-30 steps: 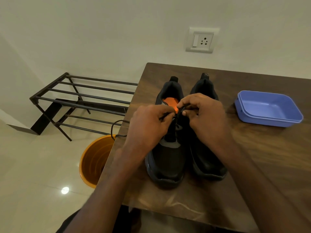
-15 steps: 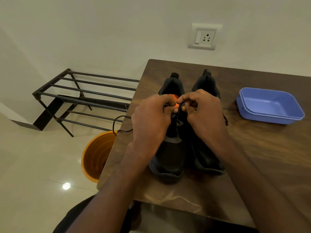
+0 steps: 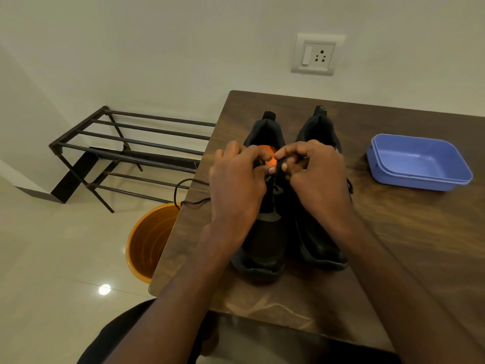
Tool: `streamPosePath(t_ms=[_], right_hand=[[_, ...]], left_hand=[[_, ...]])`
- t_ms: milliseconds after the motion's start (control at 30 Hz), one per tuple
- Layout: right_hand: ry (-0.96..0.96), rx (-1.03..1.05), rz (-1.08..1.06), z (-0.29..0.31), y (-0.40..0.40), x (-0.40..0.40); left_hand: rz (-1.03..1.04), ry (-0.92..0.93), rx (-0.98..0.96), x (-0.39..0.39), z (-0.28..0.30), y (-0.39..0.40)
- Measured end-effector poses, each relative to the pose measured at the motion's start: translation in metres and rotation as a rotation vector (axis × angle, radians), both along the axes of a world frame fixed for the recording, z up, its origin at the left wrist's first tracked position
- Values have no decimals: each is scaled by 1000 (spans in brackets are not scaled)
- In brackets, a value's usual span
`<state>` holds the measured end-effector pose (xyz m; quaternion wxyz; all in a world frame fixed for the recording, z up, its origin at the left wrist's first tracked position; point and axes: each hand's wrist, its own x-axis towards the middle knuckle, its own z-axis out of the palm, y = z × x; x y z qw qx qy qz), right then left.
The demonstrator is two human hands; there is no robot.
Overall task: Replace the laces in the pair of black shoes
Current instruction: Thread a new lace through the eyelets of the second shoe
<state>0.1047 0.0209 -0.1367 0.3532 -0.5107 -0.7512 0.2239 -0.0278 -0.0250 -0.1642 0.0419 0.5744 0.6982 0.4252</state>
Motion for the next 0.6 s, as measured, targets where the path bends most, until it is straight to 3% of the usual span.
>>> streamPosePath(t_ms=[100, 267, 433, 500, 600], right_hand=[[18, 0, -15, -1, -2, 0], [38, -2, -50, -1, -5, -3], [20, -22, -53, 1, -5, -1], [96, -101, -53, 5, -6, 3], [72, -181, -39, 11, -9, 11]], left_hand=[[-14, -3, 17, -4, 0, 1], [-127, -178, 12, -6, -11, 10], [-218, -98, -43, -14, -9, 5], [-177, -12, -42, -20, -4, -1], [-63, -152, -40, -32, 1, -5]])
